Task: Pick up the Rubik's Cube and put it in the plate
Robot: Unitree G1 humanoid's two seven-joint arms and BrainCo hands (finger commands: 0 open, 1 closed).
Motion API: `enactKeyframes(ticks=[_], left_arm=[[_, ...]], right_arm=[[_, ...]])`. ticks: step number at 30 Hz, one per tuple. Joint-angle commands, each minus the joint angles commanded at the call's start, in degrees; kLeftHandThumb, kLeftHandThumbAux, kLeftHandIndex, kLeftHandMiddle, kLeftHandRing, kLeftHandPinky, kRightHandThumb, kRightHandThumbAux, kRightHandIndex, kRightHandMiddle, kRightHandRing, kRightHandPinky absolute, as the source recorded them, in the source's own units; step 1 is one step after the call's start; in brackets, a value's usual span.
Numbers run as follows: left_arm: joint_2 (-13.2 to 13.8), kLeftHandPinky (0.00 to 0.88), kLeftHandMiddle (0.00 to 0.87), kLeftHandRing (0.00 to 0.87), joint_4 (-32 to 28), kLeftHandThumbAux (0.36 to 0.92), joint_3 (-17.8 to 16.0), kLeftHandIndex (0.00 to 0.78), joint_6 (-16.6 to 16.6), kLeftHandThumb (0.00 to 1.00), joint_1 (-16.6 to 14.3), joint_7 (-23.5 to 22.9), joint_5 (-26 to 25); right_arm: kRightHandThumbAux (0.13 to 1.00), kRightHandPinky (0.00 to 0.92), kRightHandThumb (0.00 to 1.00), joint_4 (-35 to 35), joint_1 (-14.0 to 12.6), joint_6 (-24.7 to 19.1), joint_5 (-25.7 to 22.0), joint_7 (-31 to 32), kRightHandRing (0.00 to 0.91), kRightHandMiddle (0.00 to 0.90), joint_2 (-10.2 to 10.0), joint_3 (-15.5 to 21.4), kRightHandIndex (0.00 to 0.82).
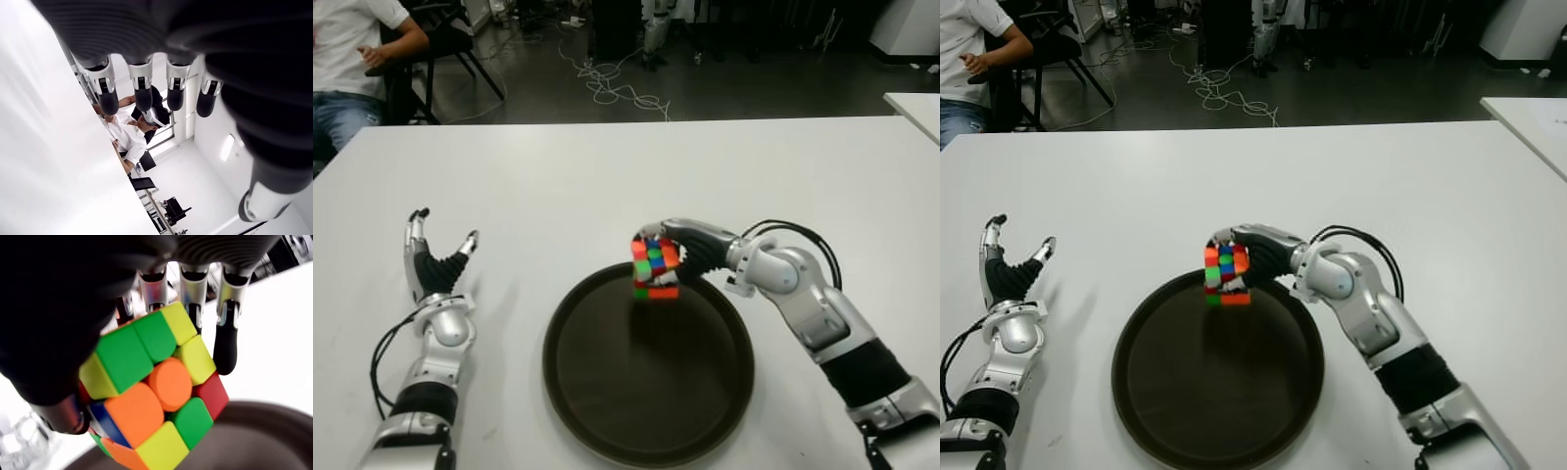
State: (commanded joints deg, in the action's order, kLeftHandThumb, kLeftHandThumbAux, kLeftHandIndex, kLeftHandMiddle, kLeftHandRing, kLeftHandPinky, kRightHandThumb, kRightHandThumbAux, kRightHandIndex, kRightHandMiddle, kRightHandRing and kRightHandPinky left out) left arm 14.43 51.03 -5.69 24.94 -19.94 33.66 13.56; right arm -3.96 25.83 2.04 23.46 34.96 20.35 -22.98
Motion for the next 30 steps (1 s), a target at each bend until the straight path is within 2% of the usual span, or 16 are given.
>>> enactKeyframes(ticks=[11, 16, 23, 30], left_arm=[[0.08, 0.009, 0.031, 0.012, -0.46, 0.677, 0.17, 0.023, -0.41, 0.0, 0.11, 0.02, 0.39], [-0.12, 0.034, 0.046, 0.032, -0.47, 0.677, -0.07, 0.018, -0.27, 0.0, 0.05, -0.21, -0.06], [-0.16, 0.034, 0.057, 0.037, -0.31, 0.644, -0.16, 0.022, -0.06, 0.0, -0.04, -0.24, -0.23], [0.17, 0.014, 0.037, 0.016, 0.28, 0.652, 0.05, 0.02, 0.25, 0.0, -0.03, -0.42, 0.07]], right_arm=[[0.734, 0.82, 0.682, -0.71, 0.17, 1.67, -3.89, 2.65, 0.828, 0.817, 0.23, 0.96, 0.436], [0.733, 0.844, 0.684, -0.38, 1.24, 0.73, -5.44, 5.83, 0.841, 0.83, 1.06, 0.91, 0.436], [0.734, 0.831, 0.684, -2.3, 2.96, 1.28, -7.62, 10.72, 0.84, 0.826, 2.27, 0.29, 0.436], [0.734, 0.823, 0.684, -5.25, 4.12, 3.83, -9.17, 13.76, 0.836, 0.825, 2.71, -0.09, 0.436]])
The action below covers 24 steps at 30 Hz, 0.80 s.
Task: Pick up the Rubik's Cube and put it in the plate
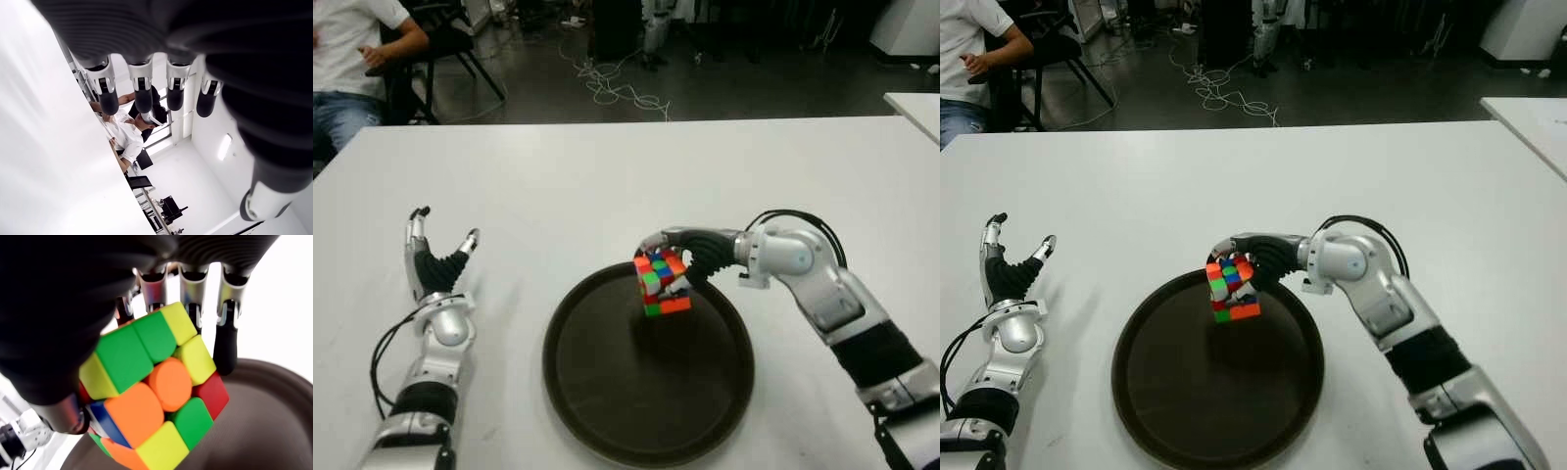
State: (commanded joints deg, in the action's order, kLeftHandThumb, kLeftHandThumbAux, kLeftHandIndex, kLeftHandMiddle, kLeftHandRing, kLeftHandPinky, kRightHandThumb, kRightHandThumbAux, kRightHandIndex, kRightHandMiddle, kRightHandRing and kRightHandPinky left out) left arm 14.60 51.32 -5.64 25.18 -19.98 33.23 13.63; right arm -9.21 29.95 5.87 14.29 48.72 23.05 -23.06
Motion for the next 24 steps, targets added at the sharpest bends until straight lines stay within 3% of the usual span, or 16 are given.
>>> enactKeyframes(ticks=[15, 24], left_arm=[[0.22, 0.019, 0.033, 0.017, 0.44, 0.66, 0.13, 0.021, -0.09, 0.0, -0.25, 0.5, 0.52], [0.19, 0.007, 0.039, 0.02, 0.17, 0.659, 0.11, 0.022, -0.28, 0.0, -0.16, 0.61, 0.6]], right_arm=[[0.732, 0.818, 0.688, -4.28, 1.4, 2.22, -2.88, 3.11, 0.824, 0.814, -0.92, 0.18, 0.437], [0.731, 0.816, 0.689, -3.76, 1.54, 1.9, -1.77, 3.09, 0.826, 0.818, -0.35, -0.33, 0.437]])
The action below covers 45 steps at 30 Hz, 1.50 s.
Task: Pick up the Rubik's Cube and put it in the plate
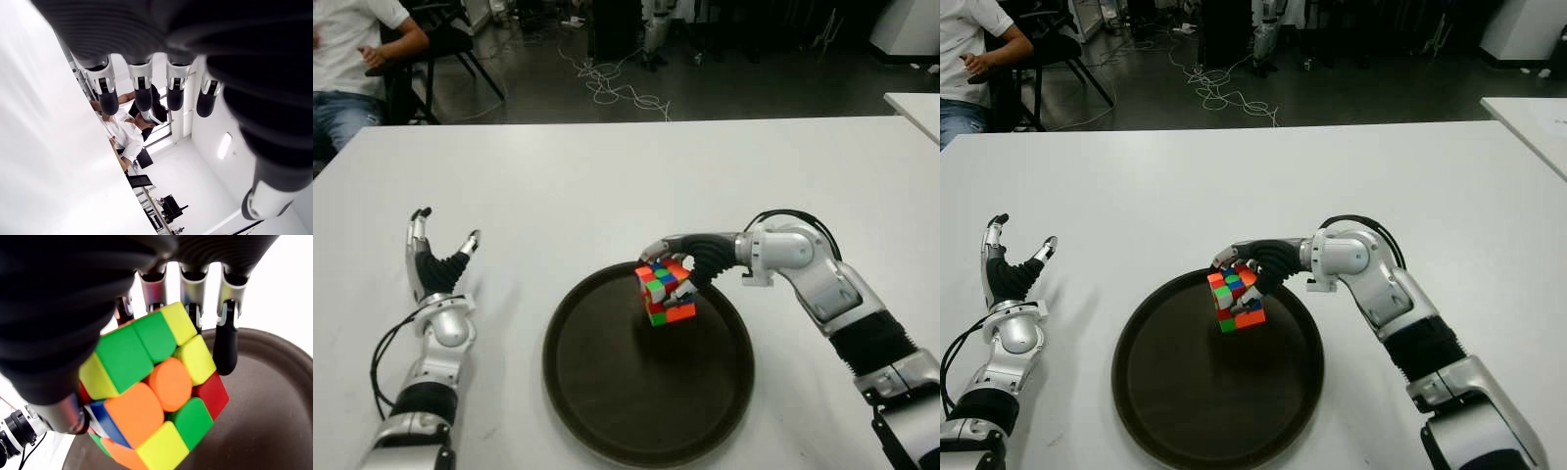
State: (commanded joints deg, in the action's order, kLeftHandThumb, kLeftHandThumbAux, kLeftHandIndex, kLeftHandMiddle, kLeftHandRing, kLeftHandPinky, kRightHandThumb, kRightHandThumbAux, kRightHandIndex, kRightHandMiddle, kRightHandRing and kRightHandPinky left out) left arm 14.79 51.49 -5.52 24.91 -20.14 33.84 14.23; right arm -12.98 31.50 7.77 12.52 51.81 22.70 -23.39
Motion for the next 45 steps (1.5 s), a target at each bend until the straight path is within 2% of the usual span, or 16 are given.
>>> enactKeyframes(ticks=[9, 14, 21, 32, 36, 41, 43, 45], left_arm=[[-0.46, 0.0, 0.027, 0.004, -0.96, 0.681, -0.21, 0.016, -0.41, 0.0, 0.21, -0.23, -0.44], [-0.41, 0.035, 0.039, 0.027, -0.77, 0.682, -0.27, 0.019, 0.05, 0.0, 0.14, -0.34, -0.61], [-0.33, 0.019, 0.031, 0.016, -0.72, 0.688, -0.08, 0.025, 0.29, 0.0, 0.17, 0.04, -0.21], [-0.34, 0.0, 0.017, 0.0, -1.14, 0.667, 0.13, 0.017, -0.51, 0.0, 0.3, 0.32, 0.23], [-0.64, 0.0, 0.032, 0.01, -0.97, 0.672, -0.2, 0.019, -0.6, 0.0, 0.13, -0.05, -0.43], [-0.44, 0.005, 0.039, 0.016, -0.78, 0.677, 0.03, 0.026, -0.09, 0.0, 0.15, 0.31, -0.05], [-0.38, 0.006, 0.036, 0.013, -0.74, 0.672, 0.12, 0.027, -0.02, 0.0, 0.16, 0.43, 0.12], [-0.36, 0.007, 0.033, 0.012, -0.71, 0.669, 0.13, 0.026, 0.02, 0.0, 0.15, 0.46, 0.17]], right_arm=[[0.732, 0.806, 0.688, -0.38, 0.26, 0.45, -0.29, 0.27, 0.82, 0.815, 0.06, -0.17, 0.437], [0.731, 0.808, 0.69, -0.4, 0.15, 0.49, -0.54, 0.24, 0.821, 0.816, -0.03, -0.05, 0.437], [0.731, 0.807, 0.69, -0.1, -0.31, -0.17, -1.06, -0.19, 0.82, 0.815, -0.39, 0.4, 0.437], [0.733, 0.815, 0.685, 0.23, -0.8, -0.62, -1.33, -1.51, 0.827, 0.821, -0.78, 0.7, 0.436], [0.733, 0.818, 0.683, 0.19, -1.91, -0.31, -1.75, -4.42, 0.829, 0.823, -1.96, 1.63, 0.436], [0.734, 0.813, 0.682, 1.17, -3.31, 0.48, -0.1, -8.97, 0.819, 0.81, -2.51, 2.03, 0.436], [0.734, 0.798, 0.682, 1.62, -3.88, 0.87, 0.48, -10.98, 0.805, 0.794, -2.77, 2.22, 0.435], [0.735, 0.742, 0.681, 1.91, -4.3, 1.12, 0.72, -12.34, 0.756, 0.742, -2.99, 2.38, 0.433]])
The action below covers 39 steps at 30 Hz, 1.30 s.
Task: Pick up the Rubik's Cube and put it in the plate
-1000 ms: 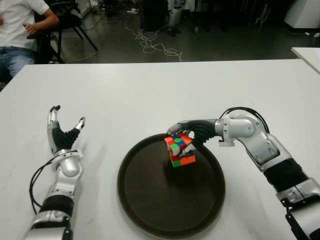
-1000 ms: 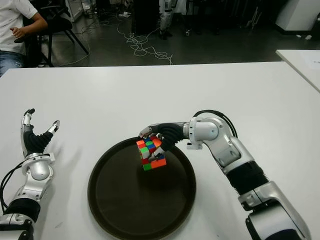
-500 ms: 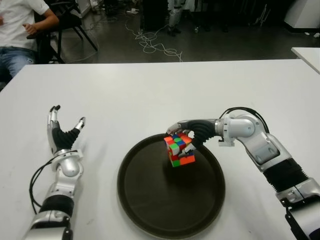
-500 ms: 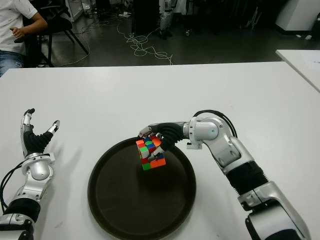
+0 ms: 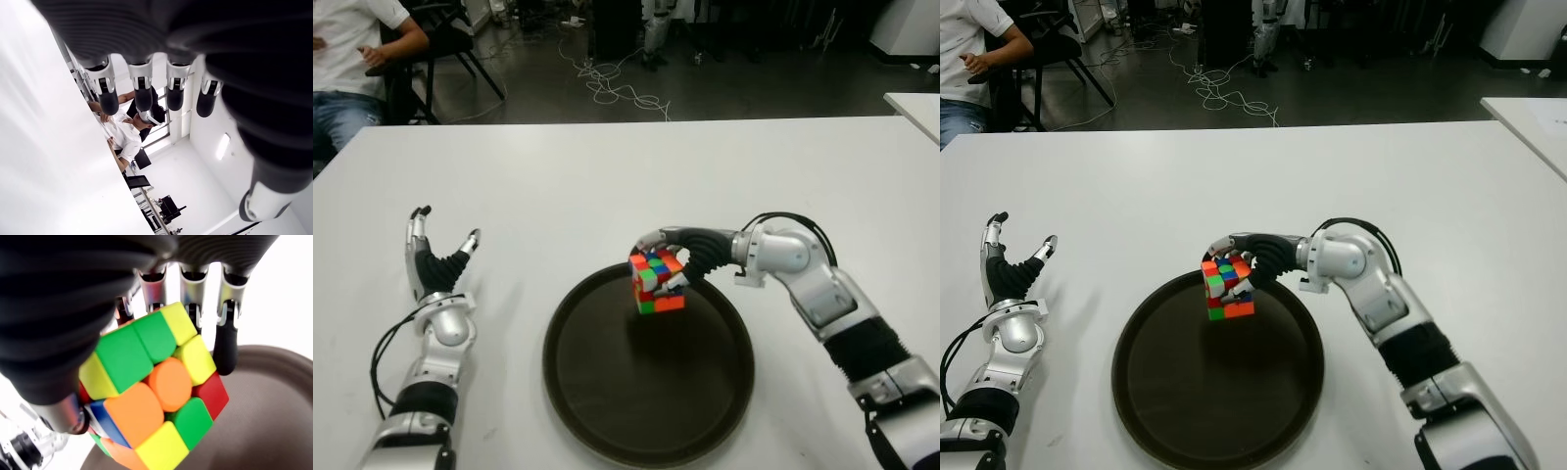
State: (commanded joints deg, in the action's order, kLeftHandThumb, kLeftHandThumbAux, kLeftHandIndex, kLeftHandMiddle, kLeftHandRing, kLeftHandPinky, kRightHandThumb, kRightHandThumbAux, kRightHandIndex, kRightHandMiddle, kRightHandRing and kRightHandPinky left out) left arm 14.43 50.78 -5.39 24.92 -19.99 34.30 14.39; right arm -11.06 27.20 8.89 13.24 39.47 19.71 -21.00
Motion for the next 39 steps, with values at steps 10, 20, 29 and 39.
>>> enactKeyframes(ticks=[10, 20, 29, 39], left_arm=[[-0.37, 0.01, 0.028, 0.009, -0.41, 0.693, -0.36, 0.023, 0.09, 0.0, 0.17, -0.12, -0.59], [-0.34, 0.009, 0.031, 0.012, -0.16, 0.689, -0.77, 0.025, 0.92, 0.0, 0.12, -1.3, -1.81], [0.07, 0.0, 0.019, 0.0, 0.22, 0.699, -0.38, 0.018, -0.38, 0.0, -0.12, -0.64, -1.13], [0.23, 0.0, 0.037, 0.016, 0.35, 0.726, -0.4, 0.025, -1.15, 0.0, -0.2, -0.6, -1.05]], right_arm=[[0.678, 0.158, 0.058, -1.48, -1.19, -1.44, -4.78, -0.58, 0.202, 0.203, -2.53, 1.83, 0.143], [0.522, 0.036, 0.001, -3.48, 0.05, -2.72, -7.6, 4.34, 0.018, 0.01, -2.54, 1.45, 0.003], [0.422, 0.029, 0.0, -5.38, 1.88, -1.67, -8.53, 9.81, 0.0, 0.0, -1.72, 0.78, 0.0], [0.377, 0.005, 0.0, -5.36, 2.39, 0.87, -6.96, 10.47, 0.001, 0.03, -0.94, 0.61, 0.0]])
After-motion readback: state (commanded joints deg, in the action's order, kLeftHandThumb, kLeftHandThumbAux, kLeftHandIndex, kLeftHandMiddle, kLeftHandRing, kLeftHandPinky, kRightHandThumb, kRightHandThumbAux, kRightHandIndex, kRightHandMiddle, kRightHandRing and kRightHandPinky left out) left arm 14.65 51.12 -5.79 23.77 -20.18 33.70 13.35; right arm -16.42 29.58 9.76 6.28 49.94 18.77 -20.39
